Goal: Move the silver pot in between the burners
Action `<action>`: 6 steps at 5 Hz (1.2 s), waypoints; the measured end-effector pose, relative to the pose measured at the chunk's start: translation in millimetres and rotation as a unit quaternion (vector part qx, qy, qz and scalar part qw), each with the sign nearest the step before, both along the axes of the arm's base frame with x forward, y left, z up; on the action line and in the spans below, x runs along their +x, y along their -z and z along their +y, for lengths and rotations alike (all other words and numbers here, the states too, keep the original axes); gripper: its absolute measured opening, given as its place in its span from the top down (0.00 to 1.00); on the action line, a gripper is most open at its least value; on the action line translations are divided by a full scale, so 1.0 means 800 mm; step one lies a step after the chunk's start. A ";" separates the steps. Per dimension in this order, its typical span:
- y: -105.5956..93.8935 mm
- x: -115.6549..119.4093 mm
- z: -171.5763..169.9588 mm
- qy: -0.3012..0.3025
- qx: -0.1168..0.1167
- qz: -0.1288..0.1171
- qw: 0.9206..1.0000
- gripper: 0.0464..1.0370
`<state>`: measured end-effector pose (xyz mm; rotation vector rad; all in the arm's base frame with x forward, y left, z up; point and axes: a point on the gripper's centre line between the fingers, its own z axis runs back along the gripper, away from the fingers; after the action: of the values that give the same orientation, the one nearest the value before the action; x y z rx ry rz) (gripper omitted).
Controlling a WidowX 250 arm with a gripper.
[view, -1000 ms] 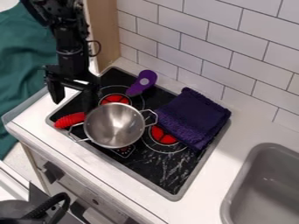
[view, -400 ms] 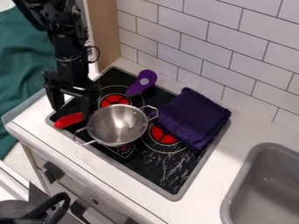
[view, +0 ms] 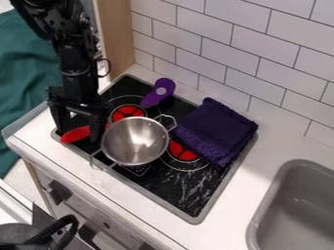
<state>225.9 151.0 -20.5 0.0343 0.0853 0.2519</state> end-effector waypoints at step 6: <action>0.028 0.018 0.040 -0.013 -0.001 -0.033 0.999 0.60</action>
<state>240.4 183.1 -42.5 0.0231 0.0205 0.2785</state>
